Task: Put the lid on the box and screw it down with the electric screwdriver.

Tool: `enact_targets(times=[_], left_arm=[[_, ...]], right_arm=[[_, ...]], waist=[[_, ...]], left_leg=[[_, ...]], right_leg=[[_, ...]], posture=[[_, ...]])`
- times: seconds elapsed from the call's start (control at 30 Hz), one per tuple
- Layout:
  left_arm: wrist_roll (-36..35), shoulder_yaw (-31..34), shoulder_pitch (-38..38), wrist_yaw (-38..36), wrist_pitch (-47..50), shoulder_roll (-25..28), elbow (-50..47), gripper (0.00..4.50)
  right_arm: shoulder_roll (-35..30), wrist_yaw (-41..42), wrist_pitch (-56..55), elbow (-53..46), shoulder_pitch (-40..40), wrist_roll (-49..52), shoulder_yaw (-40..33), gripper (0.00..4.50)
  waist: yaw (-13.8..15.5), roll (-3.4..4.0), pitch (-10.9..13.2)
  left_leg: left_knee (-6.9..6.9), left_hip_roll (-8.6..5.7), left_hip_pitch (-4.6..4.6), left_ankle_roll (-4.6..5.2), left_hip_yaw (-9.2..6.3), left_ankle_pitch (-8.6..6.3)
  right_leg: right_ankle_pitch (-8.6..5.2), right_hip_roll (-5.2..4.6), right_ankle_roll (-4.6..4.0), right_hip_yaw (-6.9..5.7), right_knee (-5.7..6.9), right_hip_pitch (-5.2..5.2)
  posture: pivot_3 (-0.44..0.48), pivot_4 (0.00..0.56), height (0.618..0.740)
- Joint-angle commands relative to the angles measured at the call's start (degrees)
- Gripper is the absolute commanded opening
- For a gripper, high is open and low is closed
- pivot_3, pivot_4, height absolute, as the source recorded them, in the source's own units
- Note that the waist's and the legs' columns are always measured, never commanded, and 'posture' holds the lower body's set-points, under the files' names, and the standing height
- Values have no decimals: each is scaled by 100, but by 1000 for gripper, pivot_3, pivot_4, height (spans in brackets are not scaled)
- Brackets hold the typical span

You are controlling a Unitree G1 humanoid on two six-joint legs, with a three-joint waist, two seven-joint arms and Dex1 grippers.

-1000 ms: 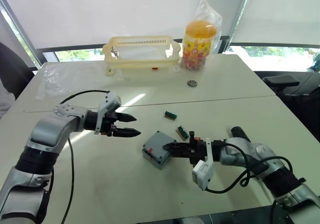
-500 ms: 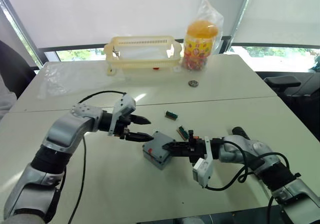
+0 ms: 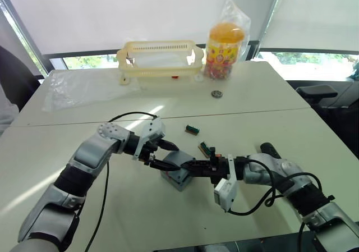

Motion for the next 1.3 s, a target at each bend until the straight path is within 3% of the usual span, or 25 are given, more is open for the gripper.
enact_targets(times=[0.03,0.3,0.73,0.9,1.1,1.3], left_arm=[[205,-219,119,-40,-107,-49,47,3582],[479,-403,414,208,-238,-277,185,3582],[789,-560,824,520,-550,-248,247,3582],[849,-536,888,606,-720,-343,326,3582],[110,67,768,662,45,-424,-261,3582],[-1058,1157,146,730,1508,-24,-969,3582]], right_arm=[[-32,23,20,-144,52,13,-27,762],[-145,94,114,-315,93,61,-149,4468],[-763,453,207,-735,418,536,-312,4468],[-956,593,447,-1184,885,770,-487,4468],[-931,708,1415,-1792,1644,1237,-1031,4468],[-574,945,2914,-2784,2466,1805,-1477,4468]], waist=[[-2,0,0],[2,2,-15],[23,1,-31],[12,26,-48],[24,33,-59],[-7,18,-34]], left_leg=[[0,0,0,0,0,0],[0,0,26,0,-1,0],[7,-3,39,1,-3,-1],[7,-2,42,2,-3,-1],[10,-4,40,1,-5,-1],[8,-2,14,1,-17,-1]], right_leg=[[0,0,0,0,0,0],[-3,0,-5,1,-2,29],[-4,-4,-7,0,-7,51],[-5,-3,-7,1,-7,54],[-5,-3,-7,1,-7,58],[0,6,3,-1,0,25]], posture=[[0,150,740],[0,150,740],[0,150,740],[0,150,740],[0,150,740],[0,150,740]])
